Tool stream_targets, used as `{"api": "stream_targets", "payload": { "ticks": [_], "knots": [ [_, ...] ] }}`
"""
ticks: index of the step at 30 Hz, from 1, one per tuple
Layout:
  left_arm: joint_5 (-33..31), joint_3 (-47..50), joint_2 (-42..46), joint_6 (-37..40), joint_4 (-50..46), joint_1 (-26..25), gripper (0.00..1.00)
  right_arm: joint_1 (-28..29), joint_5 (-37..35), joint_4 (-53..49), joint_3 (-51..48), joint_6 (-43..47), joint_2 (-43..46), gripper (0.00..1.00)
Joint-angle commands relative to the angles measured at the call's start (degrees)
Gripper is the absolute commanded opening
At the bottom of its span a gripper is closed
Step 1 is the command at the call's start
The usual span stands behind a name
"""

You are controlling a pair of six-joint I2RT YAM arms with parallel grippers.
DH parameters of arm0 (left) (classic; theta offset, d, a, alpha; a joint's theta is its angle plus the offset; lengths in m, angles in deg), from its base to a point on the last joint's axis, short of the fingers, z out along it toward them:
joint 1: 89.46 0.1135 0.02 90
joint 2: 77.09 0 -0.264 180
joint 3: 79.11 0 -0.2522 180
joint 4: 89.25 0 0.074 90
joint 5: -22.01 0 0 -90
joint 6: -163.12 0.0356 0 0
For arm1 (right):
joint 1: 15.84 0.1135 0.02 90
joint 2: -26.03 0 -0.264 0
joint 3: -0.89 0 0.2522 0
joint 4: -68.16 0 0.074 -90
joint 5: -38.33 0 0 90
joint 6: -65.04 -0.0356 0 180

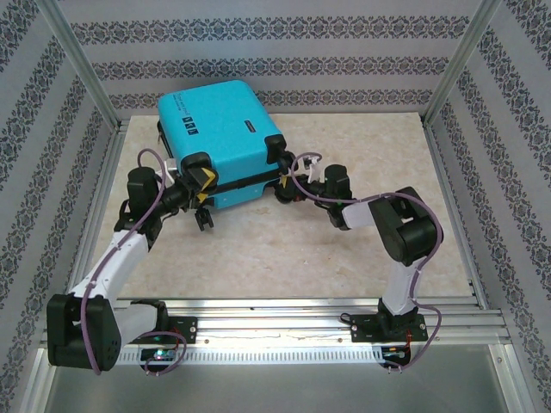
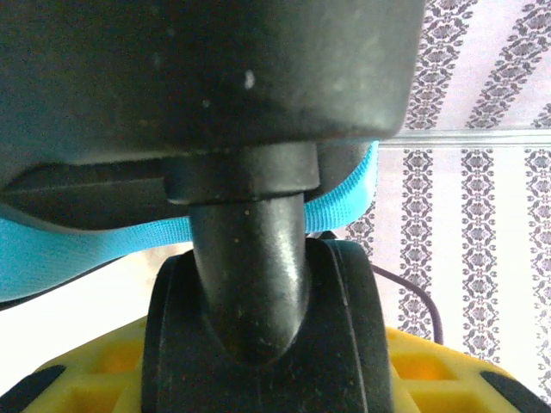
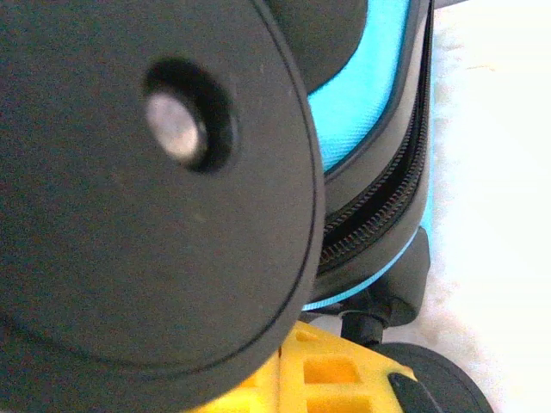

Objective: Pack the luggage

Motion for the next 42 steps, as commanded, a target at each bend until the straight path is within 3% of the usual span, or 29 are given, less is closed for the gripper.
{"api": "stream_targets", "payload": {
  "ticks": [1,5,9,15,20,25,30,36,42],
  "knots": [
    [4.1,0.6,2.1,2.6,21.2,1.8,0.12,0.3,-2.4,0.1,-4.4,1.1,4.5,0.00],
    [5.3,4.7,-2.8,-1.4,29.2,3.0,0.27,2.1,-3.7,-1.5,-6.0,2.5,5.9,0.00],
    [5.4,4.8,-4.6,-0.4,29.9,3.2,0.28,3.1,-4.2,-2.5,-4.9,3.5,5.0,0.00],
    [3.1,-0.8,1.2,11.1,11.1,3.2,0.44,3.3,-4.1,-2.3,-3.9,3.2,4.1,0.00],
    [-4.0,-8.0,10.2,24.2,-11.4,2.8,0.55,3.2,-3.9,-2.1,-3.7,2.9,3.9,0.00],
    [-8.9,-10.2,13.7,26.8,-18.1,1.1,0.57,3.1,-3.5,-2.4,-3.4,2.9,3.9,0.00],
    [-15.1,-13.1,11.3,28.9,-19.6,-6.5,0.59,2.7,-3.2,-2.6,-3.7,3.1,4.4,0.00],
    [-31.1,-24.3,-0.2,35.6,-27.0,-22.6,0.63,2.1,-2.6,-2.6,-3.9,2.7,4.6,0.00],
    [-38.8,-33.2,-12.9,37.0,-30.8,-29.0,0.64,0.9,-0.4,-0.3,-3.9,0.7,3.9,0.00]
  ]
}}
